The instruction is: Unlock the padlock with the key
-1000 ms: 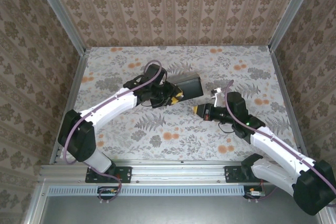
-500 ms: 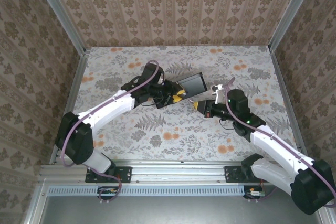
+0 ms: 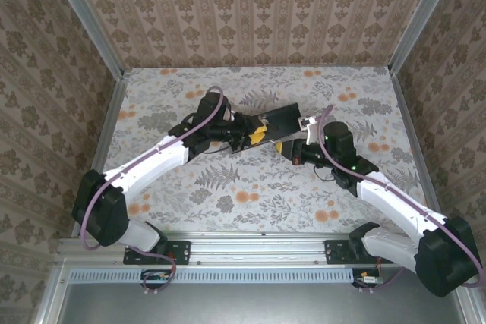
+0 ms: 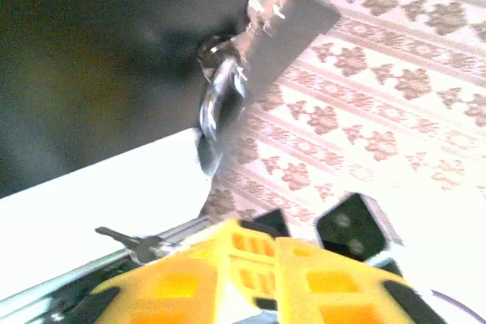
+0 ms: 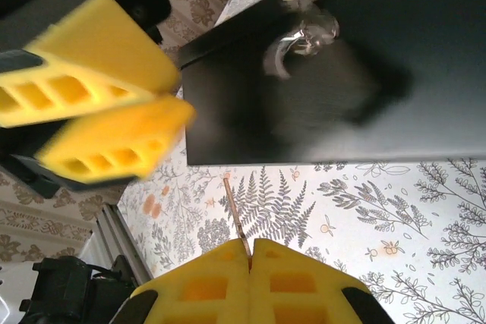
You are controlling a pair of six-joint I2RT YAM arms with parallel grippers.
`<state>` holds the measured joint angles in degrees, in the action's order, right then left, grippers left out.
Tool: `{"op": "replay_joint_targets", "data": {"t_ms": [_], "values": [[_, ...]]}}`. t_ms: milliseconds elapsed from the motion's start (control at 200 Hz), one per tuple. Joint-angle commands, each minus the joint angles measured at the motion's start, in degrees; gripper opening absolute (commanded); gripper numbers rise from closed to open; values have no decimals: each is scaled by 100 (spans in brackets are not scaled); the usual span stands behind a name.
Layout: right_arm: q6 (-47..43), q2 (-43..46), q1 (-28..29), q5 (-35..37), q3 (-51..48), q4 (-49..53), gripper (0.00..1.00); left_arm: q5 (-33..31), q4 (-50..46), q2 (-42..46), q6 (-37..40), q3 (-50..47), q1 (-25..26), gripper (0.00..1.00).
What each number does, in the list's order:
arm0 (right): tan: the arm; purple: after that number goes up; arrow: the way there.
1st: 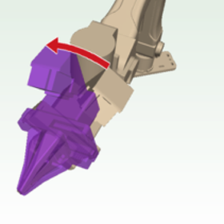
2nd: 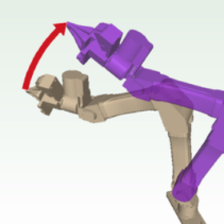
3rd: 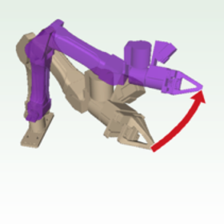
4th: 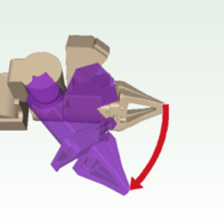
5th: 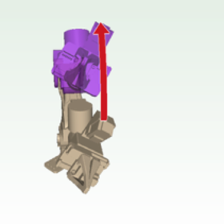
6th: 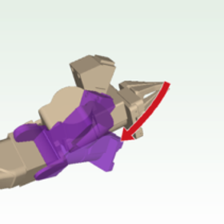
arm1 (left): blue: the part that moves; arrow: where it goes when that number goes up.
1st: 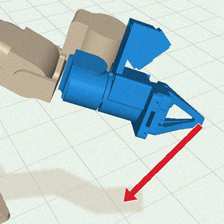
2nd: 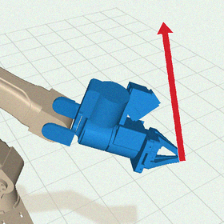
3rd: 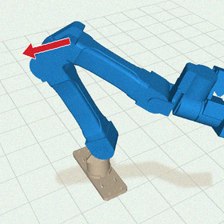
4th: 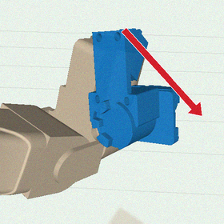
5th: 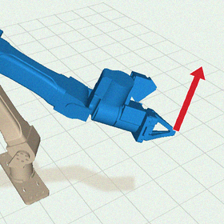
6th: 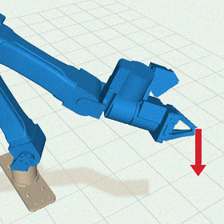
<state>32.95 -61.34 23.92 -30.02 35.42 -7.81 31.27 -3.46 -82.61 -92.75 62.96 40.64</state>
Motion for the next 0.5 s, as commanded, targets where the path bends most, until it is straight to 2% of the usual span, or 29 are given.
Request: {"op": "replay_joint_targets", "data": {"t_ms": [0,165,240,330,420,490], "values": [[0,-62,-10,-16,97,-413,0,105,459,217,-89,-42,-61,3],[25,-13,-99,133,137,-181,0,101,324,272,44,-82,-122,5],[-35,220,-211,178,149,261,0,125,-123,298,651,168,-250,9],[-91,567,-505,294,199,993,0,32,-1399,184,2285,1064,-418,15],[-70,676,-1022,35,263,1404,0,-385,-3194,-288,4795,2511,-478,21],[-52,630,-1291,-115,327,1506,0,-439,-4131,-839,6748,3610,-463,27]]}}
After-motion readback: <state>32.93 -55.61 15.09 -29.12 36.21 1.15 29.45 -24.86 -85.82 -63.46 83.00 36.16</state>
